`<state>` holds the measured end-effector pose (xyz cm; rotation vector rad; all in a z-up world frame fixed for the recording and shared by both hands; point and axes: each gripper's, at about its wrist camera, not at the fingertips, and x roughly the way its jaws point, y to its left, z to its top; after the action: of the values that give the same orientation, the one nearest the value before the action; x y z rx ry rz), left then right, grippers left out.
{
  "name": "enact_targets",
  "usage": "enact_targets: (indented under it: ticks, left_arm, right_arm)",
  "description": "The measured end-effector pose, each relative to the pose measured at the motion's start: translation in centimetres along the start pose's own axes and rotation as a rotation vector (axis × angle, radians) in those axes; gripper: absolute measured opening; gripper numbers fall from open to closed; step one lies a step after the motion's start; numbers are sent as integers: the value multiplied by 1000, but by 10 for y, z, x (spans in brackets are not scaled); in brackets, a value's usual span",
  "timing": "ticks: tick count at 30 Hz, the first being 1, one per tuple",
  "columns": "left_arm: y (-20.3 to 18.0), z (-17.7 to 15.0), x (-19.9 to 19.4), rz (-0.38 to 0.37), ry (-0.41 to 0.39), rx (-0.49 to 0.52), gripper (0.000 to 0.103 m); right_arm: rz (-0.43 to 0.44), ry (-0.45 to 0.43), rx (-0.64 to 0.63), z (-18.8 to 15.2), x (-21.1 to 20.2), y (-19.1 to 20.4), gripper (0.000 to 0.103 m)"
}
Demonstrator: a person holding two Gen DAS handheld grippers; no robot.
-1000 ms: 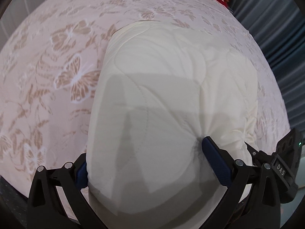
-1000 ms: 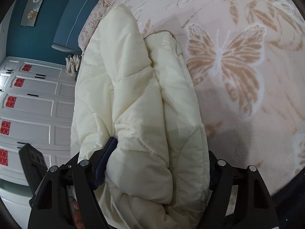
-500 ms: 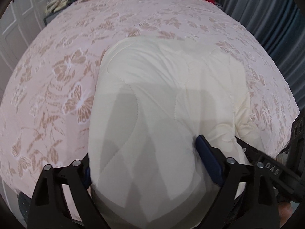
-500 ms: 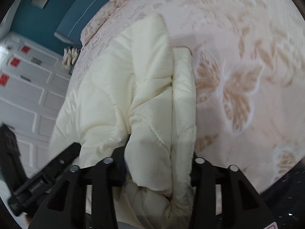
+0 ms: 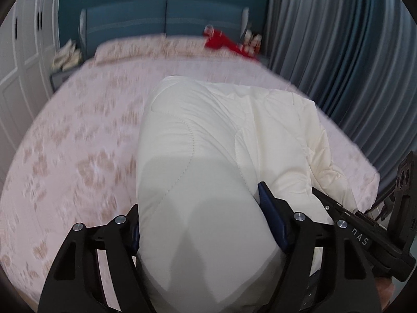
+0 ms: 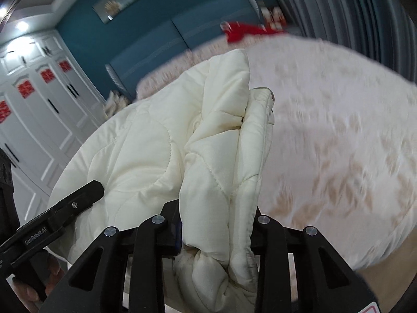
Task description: Fold large clothes
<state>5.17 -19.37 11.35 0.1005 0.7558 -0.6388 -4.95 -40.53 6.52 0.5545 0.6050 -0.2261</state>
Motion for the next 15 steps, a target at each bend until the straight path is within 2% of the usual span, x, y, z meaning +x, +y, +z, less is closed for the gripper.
enact_targets:
  ticks: [9,15]
  left_arm:
    - [12,55,-100,-19,-298,63,71]
    - [48,79,-153,2,-486,81,71]
  right_arm:
    - [86,-247,-144,52,-78,76,31]
    - [163,-358,-246,75,-99,135,31]
